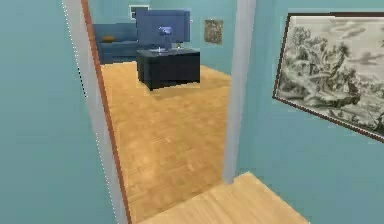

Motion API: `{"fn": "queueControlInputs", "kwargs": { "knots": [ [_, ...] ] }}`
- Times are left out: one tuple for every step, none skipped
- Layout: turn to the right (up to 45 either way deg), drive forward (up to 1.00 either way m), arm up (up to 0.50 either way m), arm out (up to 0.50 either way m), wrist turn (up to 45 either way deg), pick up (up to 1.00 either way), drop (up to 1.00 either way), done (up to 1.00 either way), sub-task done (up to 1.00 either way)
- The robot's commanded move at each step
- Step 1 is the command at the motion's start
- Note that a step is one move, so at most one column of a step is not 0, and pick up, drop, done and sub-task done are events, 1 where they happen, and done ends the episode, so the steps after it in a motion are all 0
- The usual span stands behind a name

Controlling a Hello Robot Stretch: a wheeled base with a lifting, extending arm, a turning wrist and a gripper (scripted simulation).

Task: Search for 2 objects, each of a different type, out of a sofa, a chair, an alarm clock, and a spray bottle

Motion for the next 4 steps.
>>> {"fn": "queueControlInputs", "kwargs": {
  "knots": [
    [-45.0, 0.00, 0.00, 0.00, 0.0, 0.00, 0.00, 0.00, 0.00],
    [-45.0, 0.00, 0.00, 0.00, 0.0, 0.00, 0.00, 0.00, 0.00],
    [-30.0, 0.00, 0.00, 0.00, 0.0, 0.00, 0.00, 0.00, 0.00],
    [0.0, 1.00, 0.00, 0.00, 0.0, 0.00, 0.00, 0.00, 0.00]
  ]
}}
